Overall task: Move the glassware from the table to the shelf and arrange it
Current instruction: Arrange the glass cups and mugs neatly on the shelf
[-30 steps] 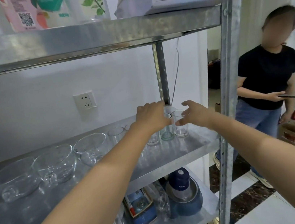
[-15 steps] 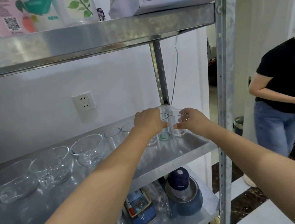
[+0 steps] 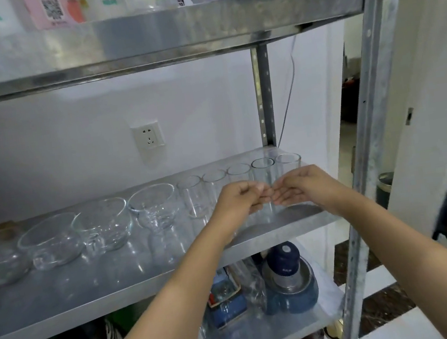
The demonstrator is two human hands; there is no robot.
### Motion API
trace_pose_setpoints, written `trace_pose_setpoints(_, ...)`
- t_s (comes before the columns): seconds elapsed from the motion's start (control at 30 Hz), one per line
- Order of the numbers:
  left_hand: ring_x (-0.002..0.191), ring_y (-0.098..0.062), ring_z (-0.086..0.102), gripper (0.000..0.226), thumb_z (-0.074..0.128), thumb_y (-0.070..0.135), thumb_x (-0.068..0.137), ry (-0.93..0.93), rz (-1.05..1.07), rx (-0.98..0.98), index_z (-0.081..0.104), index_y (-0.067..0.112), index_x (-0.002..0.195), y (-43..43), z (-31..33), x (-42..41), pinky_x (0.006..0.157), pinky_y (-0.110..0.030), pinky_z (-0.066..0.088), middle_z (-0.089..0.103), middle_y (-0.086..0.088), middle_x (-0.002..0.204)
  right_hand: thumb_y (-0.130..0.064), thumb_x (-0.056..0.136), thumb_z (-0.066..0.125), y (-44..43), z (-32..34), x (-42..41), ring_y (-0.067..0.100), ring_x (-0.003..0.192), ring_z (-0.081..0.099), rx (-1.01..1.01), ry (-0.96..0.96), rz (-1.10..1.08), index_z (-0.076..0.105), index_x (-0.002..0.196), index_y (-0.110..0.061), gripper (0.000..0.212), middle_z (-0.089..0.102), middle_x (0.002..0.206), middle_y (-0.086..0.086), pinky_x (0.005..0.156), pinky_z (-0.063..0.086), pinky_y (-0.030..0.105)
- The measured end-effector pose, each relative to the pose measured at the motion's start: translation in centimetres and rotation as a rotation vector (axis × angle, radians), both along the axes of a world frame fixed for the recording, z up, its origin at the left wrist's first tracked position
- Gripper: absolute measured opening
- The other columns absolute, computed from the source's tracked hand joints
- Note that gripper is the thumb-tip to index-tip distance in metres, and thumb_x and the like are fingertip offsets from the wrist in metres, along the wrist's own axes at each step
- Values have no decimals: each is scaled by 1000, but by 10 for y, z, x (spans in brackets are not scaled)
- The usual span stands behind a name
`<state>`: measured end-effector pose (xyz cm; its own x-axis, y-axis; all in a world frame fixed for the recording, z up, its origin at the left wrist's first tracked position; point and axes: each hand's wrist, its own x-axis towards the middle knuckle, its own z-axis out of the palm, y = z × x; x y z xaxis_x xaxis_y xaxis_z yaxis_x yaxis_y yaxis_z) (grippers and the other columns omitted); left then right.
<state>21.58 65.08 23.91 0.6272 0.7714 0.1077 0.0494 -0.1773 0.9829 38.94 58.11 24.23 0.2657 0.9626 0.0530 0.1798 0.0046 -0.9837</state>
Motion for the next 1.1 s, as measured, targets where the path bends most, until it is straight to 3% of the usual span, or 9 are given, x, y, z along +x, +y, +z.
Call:
trace_pose_setpoints(0.17,97,-17,71,22,52,17,99,-49,13,-113,68,4,107,14,-8,15,90,-28,55,74,-10,103,-5,94,57,14,-1,10,35,82,72,-24,95,16,71,93,9,20,72,90,30,68,61,30)
trace_pose_setpoints(0.4,95,-16,71,24,52,18,99,-119,78,-140,69,3,108,19,-20,20,89,-27,55,75,-8,102,-6,93,60,23,-12,18,31,93,73,2,112,59,71,103,7,19,74,94,23,83,60,32)
trace_pose_setpoints(0.77,96,-14,71,24,50,20,100,-124,68,-137,69,6,108,23,-19,18,89,-26,54,74,-9,105,-11,93,63,28,-12,17,31,99,72,-6,115,78,70,107,5,23,74,98,22,94,55,41)
trace_pose_setpoints(0.97,95,-13,71,21,52,17,99,-124,107,-81,68,7,108,8,-5,-16,89,-24,55,74,-5,103,-9,95,59,19,-3,-3,29,95,73,92,110,60,70,105,4,20,76,95,18,84,59,30)
trace_pose_setpoints(1.1,91,-17,72,16,56,15,97,-101,162,35,71,12,100,-15,-3,-71,85,-25,56,76,-2,93,-6,94,61,29,1,-54,26,91,74,136,97,184,71,103,2,16,76,93,16,82,59,28)
